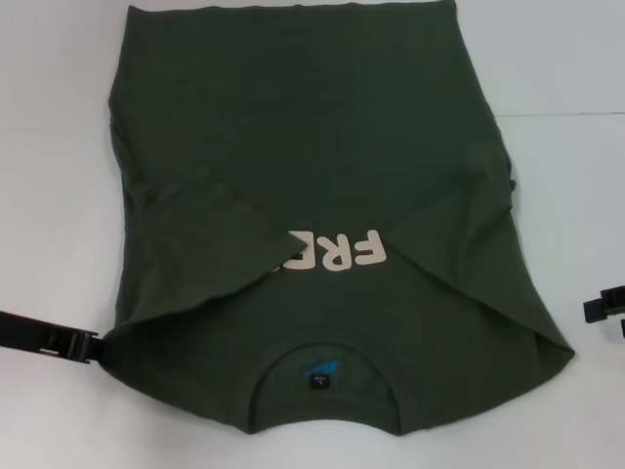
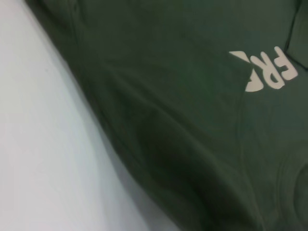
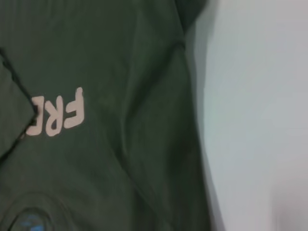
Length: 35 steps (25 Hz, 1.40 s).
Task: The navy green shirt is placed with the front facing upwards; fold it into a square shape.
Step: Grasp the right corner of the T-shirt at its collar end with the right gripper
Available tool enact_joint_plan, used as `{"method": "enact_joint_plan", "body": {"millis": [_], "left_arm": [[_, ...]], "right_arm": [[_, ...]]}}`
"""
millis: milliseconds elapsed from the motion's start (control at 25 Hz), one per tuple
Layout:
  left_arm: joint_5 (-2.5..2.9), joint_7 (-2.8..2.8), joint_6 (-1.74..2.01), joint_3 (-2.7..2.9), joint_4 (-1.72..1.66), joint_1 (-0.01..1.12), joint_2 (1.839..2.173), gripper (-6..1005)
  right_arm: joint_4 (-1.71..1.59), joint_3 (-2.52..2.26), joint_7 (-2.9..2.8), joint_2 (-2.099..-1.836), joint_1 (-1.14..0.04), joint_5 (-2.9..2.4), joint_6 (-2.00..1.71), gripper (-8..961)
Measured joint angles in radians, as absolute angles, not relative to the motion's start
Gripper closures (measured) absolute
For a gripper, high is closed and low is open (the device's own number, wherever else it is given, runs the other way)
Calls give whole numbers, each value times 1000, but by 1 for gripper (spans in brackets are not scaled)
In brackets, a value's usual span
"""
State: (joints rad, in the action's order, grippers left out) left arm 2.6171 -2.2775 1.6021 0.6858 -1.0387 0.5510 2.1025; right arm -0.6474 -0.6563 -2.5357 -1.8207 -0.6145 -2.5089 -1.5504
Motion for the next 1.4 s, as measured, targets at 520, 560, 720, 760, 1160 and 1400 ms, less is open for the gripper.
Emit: {"method": "enact_joint_plan", "body": {"millis": [520, 560, 720, 760, 1160, 1400], "left_arm": [[2596, -2249, 1597, 684, -993, 547, 2085, 973], [2596, -2248, 1596, 684, -992, 547, 2085, 973], [2596, -2239, 1594, 684, -982, 548, 2083, 973], [2596, -2239, 1593, 684, -982, 548, 2083, 973], [2594, -2234, 1591, 684, -980, 550, 2083, 972], [2594, -2233, 1591, 684, -980, 551, 2083, 972]], "right_arm": [[-633, -674, -2552, -1894, -667, -2591, -1523, 150], [-633, -674, -2556, -1898, -668, -2602, -1515, 150], [-632, -673, -2566, -1906, -671, -2620, -1505, 152], [-633, -673, -2566, -1908, -672, -2619, -1504, 152], [-624, -673, -2566, -1936, -692, -2621, -1498, 159], [-616, -673, -2566, -1938, -694, -2621, -1489, 175]]}}
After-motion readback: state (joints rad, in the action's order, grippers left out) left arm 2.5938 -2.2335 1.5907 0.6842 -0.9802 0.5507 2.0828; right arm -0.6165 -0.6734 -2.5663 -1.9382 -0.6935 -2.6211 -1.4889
